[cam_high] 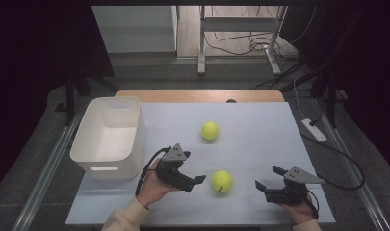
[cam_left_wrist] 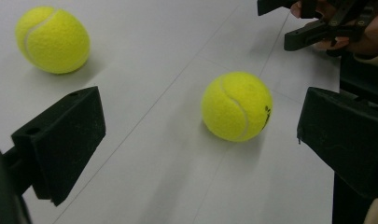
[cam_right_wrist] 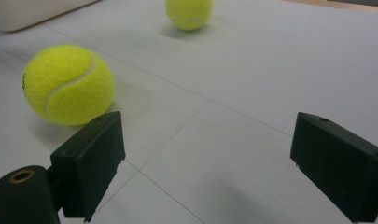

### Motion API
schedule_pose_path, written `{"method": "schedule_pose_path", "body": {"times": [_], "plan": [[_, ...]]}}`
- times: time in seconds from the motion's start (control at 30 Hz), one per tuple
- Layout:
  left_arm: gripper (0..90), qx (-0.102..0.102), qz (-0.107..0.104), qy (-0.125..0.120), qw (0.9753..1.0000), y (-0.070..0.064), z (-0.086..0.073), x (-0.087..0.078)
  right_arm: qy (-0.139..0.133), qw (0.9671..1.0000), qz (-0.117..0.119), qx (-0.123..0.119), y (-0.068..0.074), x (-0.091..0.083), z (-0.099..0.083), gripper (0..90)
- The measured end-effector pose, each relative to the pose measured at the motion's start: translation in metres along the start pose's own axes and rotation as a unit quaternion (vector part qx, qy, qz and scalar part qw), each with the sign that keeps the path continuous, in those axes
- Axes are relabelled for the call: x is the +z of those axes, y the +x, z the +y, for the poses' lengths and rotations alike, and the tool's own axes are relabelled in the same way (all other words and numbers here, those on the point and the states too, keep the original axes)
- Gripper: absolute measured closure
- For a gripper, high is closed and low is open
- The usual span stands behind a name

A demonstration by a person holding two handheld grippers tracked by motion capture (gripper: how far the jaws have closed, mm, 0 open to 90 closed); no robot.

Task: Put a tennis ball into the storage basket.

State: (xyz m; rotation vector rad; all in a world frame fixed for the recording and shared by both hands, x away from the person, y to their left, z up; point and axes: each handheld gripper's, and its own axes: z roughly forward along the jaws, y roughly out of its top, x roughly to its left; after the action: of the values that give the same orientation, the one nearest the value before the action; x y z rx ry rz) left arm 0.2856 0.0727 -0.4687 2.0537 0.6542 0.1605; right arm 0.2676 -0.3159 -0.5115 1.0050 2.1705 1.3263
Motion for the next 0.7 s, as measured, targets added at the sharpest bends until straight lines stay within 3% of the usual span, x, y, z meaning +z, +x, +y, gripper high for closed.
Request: {"method": "schedule_pose_path", "body": {"times": [0.7], "plan": [[1.1,0.008,-0.029,0.022,0.9993,-0.008,0.007,0.028,0.002,1.0000,-0.001,0.000,0.001,0.001,0.000,9.7]]}}
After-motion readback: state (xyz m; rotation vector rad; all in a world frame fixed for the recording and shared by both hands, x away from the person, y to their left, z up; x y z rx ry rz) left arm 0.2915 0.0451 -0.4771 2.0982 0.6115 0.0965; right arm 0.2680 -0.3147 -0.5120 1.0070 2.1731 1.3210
